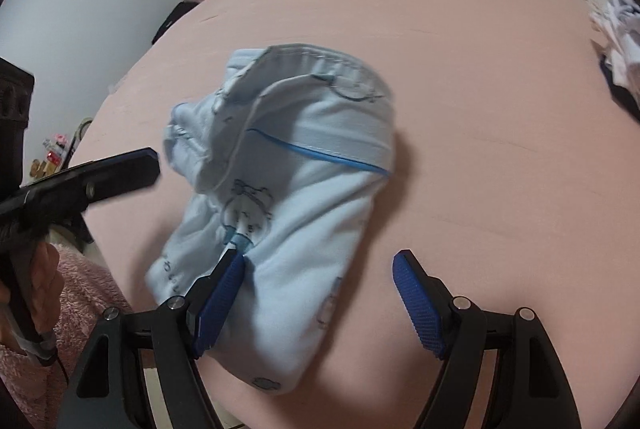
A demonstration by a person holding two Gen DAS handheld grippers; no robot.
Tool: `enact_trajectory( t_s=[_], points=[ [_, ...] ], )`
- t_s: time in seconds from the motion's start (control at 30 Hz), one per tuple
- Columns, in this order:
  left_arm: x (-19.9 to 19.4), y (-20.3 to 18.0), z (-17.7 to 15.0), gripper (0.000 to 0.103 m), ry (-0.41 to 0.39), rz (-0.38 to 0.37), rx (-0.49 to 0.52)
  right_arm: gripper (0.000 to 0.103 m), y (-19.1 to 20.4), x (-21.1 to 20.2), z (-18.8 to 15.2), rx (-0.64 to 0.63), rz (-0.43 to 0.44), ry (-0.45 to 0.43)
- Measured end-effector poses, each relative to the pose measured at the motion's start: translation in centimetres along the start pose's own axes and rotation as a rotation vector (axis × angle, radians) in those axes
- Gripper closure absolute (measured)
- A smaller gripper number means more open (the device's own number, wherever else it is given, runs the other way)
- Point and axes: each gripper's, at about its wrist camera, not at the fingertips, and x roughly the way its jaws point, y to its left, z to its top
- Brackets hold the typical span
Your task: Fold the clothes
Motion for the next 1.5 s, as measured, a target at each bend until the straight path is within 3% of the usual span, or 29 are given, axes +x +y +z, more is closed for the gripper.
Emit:
enact_trajectory(
  t_s=[0.13,0.2,0.3,0.37,0.47,0.53,0.7,0.83,1.0,1.1,1.2,1.37,1.5],
  points=[
    [1.2,-0.4,1.0,0.069,-0.003,0.049,0.026,0.026,0.8,0.0,-0.2,-0.049,0.022,0.015],
    [1.0,0.4,2.1,0.069,-0.054,0.069,-0.015,0.026,0.9,0.1,-0.4,-0.077,0.036,0.038],
    [0.7,2.8,3.4,0.068,-0.062,0.068,-0.106,0.026,-0.1,-0.5,-1.2,-0.083,0.05,0.052],
    [0.7,3.1,3.5,0.067,-0.05,0.083,-0.114,0.026,-0.8,-1.3,-1.2,-0.072,0.05,0.037],
    [-1.1,2.5,2.7,0.067,-0.07,0.041,-0.075,0.028,-1.8,-4.2,-0.1,-0.08,-0.011,-0.066],
    [-3.0,2.1,2.2,0.067,-0.097,0.057,-0.017,0.028,-2.9,-5.5,1.1,-0.079,-0.046,-0.103],
    [-6.0,0.8,1.9,0.067,-0.124,0.108,0.12,0.028,-3.6,-3.5,5.0,-0.084,-0.103,-0.063],
    [-3.6,-0.5,2.4,0.067,-0.044,0.096,0.201,0.028,-4.3,-1.5,6.0,-0.067,-0.101,-0.024],
    [1.1,-1.1,3.5,0.067,0.033,0.173,0.254,0.028,-3.9,0.3,7.6,-0.099,-0.084,-0.01],
    [2.6,0.4,4.2,0.067,0.057,0.209,0.231,0.028,-4.6,1.5,7.0,-0.071,-0.062,0.012],
    [2.2,1.8,4.5,0.067,0.028,0.182,0.174,0.028,-5.3,2.1,6.2,-0.048,-0.046,0.025],
    [1.9,2.5,5.2,0.065,0.024,0.182,0.172,0.028,-6.5,2.0,5.6,-0.027,-0.045,0.021],
    [0.9,4.6,5.8,0.065,0.025,0.138,0.077,0.028,-7.1,1.0,3.9,0.001,-0.035,0.018]
  ],
)
